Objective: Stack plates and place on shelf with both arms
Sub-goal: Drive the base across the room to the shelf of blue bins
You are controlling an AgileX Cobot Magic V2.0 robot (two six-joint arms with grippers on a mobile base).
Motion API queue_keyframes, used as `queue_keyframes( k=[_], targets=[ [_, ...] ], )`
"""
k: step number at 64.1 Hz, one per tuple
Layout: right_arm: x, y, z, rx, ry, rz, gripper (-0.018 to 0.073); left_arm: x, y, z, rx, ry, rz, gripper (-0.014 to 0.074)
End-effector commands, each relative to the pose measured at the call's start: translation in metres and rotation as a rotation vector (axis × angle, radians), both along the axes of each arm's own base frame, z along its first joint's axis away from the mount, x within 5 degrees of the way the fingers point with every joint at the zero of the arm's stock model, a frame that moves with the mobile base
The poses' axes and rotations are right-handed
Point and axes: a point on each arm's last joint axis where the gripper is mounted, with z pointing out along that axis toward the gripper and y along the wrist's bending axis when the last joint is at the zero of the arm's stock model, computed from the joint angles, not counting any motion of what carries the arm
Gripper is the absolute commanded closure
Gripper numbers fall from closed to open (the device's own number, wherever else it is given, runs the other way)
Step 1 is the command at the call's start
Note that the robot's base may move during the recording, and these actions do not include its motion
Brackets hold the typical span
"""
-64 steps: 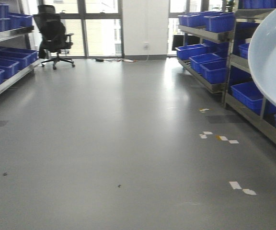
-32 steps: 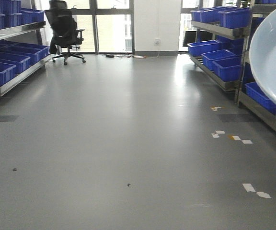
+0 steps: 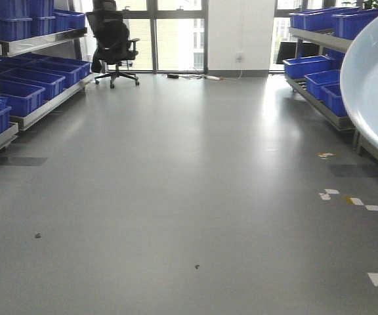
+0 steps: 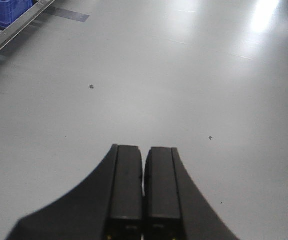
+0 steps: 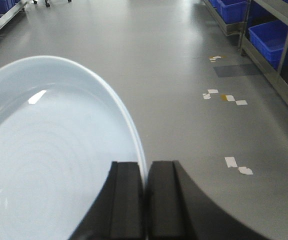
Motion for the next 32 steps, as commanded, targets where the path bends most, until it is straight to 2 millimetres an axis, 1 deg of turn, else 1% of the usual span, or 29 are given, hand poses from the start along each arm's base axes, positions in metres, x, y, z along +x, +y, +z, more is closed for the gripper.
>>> queue_keyframes(
  k=[1, 32],
  targets=[
    [0.0028, 0.0002, 0.0181, -0.019, -0.112, 0.006, 0.0511, 0.005, -0.0011, 0.0155, -0.013, -0.096, -0.009, 0.0513],
    [0.0028, 0.0002, 0.0181, -0.019, -0.112, 0.006, 0.0511, 0.005, -0.0011, 0.0155, -0.013, -0.096, -0.009, 0.0513]
  ],
)
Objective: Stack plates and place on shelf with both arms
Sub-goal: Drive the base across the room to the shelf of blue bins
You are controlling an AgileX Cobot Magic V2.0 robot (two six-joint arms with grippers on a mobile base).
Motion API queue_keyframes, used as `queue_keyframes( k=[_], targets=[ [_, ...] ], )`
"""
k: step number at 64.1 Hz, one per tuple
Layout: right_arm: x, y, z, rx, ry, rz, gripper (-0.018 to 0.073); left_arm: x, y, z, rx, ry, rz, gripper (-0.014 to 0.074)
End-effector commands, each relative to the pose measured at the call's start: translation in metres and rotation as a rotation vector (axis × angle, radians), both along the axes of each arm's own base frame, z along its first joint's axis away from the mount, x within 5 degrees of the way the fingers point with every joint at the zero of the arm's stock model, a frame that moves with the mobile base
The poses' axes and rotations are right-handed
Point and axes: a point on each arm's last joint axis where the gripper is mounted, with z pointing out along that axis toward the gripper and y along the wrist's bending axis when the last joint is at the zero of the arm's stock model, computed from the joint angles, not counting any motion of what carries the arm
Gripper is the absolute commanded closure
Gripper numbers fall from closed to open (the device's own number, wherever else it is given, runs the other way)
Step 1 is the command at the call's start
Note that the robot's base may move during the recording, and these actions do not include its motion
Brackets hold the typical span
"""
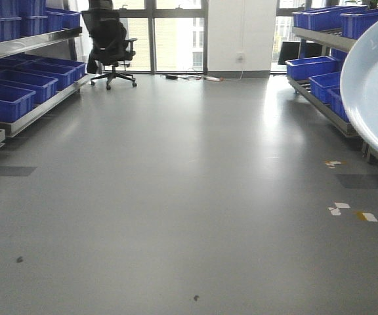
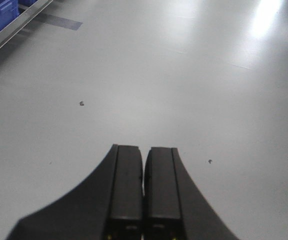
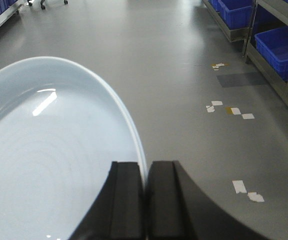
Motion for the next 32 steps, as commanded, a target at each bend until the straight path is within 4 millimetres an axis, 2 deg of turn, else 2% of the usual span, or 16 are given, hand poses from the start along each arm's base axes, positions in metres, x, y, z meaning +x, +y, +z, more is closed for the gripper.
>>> queue_keyframes(
  k=[1, 32],
  targets=[
    [0.0028, 0.0002, 0.0181, -0.018, -0.112, 0.006, 0.0511, 0.0051, -0.0012, 0.0157, -0.013, -0.098, -0.009, 0.0513],
    [0.0028, 0.0002, 0.0181, -0.018, -0.112, 0.006, 0.0511, 0.0051, -0.0012, 0.0157, -0.013, -0.098, -0.009, 0.0513]
  ],
)
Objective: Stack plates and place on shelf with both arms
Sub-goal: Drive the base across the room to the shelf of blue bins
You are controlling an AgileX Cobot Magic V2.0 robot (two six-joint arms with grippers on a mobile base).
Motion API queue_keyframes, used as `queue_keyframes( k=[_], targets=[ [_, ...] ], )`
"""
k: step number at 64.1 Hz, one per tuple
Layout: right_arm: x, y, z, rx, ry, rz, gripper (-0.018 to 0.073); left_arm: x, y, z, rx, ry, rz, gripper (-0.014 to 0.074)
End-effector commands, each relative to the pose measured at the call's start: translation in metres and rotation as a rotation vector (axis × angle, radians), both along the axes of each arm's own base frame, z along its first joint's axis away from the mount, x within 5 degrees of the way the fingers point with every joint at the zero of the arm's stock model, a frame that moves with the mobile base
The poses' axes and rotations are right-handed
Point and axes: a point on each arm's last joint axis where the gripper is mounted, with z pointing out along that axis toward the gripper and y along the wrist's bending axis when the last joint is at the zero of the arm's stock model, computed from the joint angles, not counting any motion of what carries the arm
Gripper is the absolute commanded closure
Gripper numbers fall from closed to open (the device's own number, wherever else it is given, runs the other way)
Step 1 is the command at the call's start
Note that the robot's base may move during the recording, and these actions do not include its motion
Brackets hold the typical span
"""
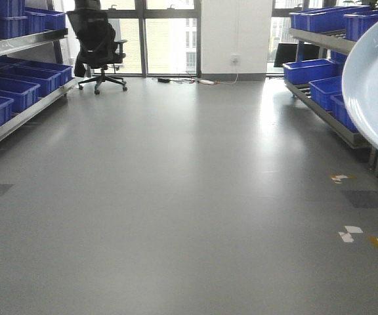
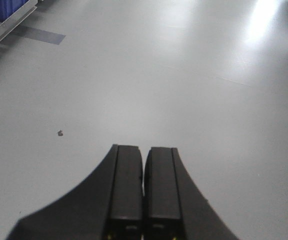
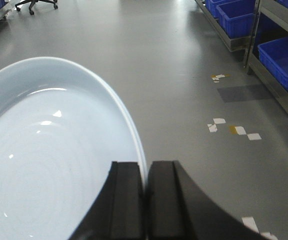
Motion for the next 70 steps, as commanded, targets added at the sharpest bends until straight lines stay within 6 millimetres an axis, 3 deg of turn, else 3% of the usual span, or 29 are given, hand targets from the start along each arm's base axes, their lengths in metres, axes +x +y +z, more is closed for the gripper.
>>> queue_keyframes(
  k=[1, 70],
  targets=[
    [0.0028, 0.0002, 0.0181, -0.018, -0.112, 0.006, 0.0511, 0.0051, -0.0012, 0.0157, -0.013, -0.098, -0.009, 0.0513],
    [0.0028, 0.0002, 0.018, -0.018, -0.111, 0.006, 0.0511, 0.0051, -0.0012, 0.0157, -0.013, -0.098, -0.009, 0.0513]
  ],
)
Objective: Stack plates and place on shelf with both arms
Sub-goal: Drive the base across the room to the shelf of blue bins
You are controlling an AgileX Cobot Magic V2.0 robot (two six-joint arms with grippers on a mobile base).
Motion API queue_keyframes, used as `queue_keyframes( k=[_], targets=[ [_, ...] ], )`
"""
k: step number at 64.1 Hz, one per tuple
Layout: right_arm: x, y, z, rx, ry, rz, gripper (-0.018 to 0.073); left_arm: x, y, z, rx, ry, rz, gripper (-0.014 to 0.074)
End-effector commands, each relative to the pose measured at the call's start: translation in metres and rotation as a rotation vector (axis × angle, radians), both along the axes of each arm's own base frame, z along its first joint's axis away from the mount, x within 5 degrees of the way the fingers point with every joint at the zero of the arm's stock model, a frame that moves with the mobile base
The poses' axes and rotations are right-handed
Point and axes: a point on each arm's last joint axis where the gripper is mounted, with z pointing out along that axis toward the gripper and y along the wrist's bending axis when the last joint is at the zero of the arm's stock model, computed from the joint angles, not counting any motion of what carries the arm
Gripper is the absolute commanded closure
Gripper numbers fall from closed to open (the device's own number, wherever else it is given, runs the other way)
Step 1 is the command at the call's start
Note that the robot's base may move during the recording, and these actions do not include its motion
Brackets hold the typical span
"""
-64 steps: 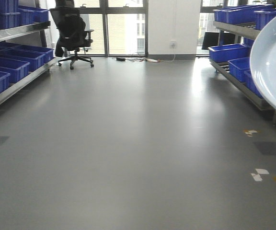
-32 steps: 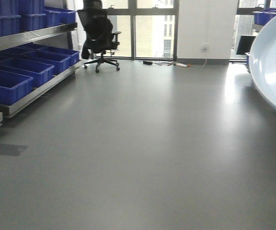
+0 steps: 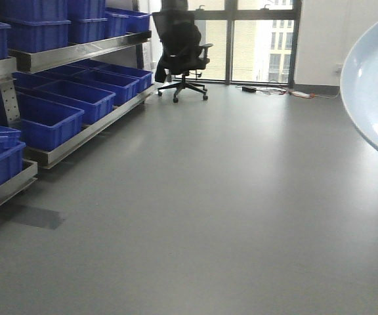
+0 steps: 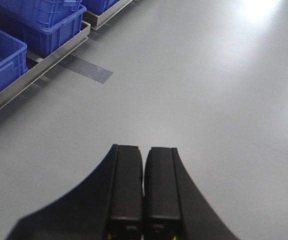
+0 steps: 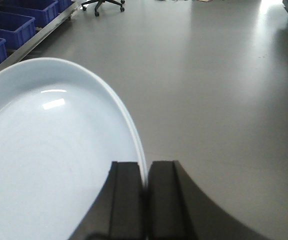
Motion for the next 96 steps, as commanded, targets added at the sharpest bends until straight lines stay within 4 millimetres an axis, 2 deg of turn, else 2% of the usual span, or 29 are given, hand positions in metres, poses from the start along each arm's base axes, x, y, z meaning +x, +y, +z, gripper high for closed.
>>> queue_keyframes(
  k=[1, 96],
  targets=[
    [0.0028, 0.0002, 0.0182, -0.018, -0.113, 0.006, 0.0511, 0.0051, -0.0012, 0.0157, -0.013, -0.098, -0.009, 0.0513],
    [0.0028, 0.0002, 0.0182, -0.018, -0.113, 0.006, 0.0511, 0.0051, -0.0012, 0.0157, -0.013, -0.098, -0.009, 0.0513]
  ],
)
